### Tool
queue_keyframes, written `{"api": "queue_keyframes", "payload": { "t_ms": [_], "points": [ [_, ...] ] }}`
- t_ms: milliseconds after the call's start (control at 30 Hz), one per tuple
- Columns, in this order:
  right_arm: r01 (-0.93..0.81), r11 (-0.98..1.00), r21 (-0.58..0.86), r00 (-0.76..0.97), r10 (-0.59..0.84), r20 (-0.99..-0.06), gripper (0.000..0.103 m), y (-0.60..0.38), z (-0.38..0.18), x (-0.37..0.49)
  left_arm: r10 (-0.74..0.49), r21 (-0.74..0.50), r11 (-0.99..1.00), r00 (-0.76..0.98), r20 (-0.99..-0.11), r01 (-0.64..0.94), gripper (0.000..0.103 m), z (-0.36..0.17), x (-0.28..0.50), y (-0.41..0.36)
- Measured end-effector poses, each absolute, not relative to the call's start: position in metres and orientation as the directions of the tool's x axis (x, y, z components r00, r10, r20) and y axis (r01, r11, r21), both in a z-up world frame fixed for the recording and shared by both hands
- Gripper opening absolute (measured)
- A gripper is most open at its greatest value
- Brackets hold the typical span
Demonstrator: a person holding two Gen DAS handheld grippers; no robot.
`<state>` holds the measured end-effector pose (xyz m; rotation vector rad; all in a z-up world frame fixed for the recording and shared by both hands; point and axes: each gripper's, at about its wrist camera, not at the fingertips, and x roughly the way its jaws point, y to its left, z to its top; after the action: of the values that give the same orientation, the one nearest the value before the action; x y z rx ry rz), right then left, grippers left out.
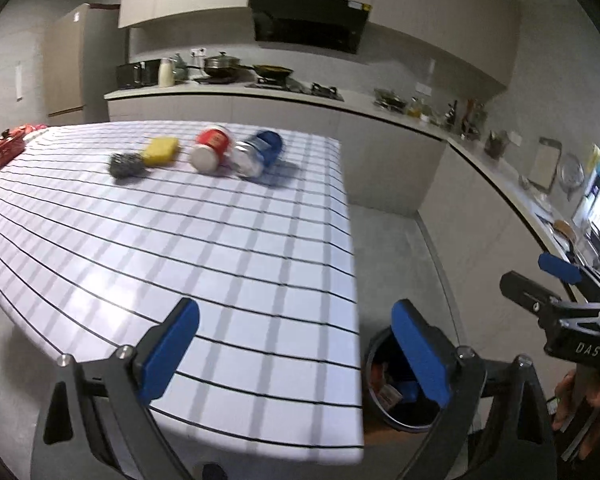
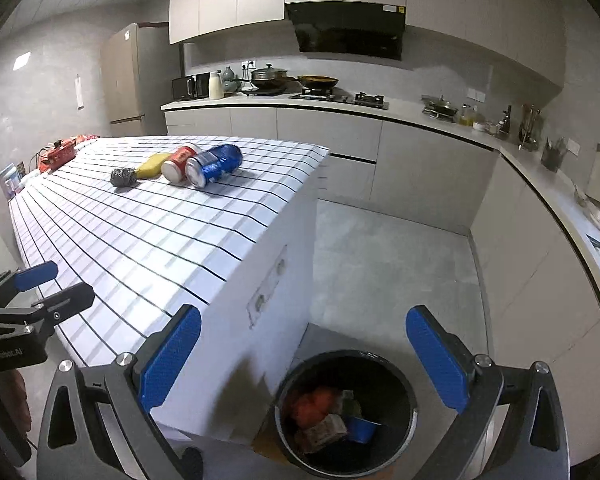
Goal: Collect trash
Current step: 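Move both tools back toward the steel wool and Pepsi can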
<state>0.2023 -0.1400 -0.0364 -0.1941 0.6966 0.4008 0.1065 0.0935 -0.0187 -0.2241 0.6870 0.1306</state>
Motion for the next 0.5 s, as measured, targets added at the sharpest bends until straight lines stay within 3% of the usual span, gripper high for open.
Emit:
{"api": "queue_keyframes", "payload": {
  "t_ms": [500],
  "points": [
    [-0.446,0.895,-0.021,0.685,0.326,-0.651,0.103,0.005,-0.025,0.246,0.177,-0.147,0.929,0.757,-0.629,-0.339,0.100,-0.016,0.128,0.256]
  ]
}}
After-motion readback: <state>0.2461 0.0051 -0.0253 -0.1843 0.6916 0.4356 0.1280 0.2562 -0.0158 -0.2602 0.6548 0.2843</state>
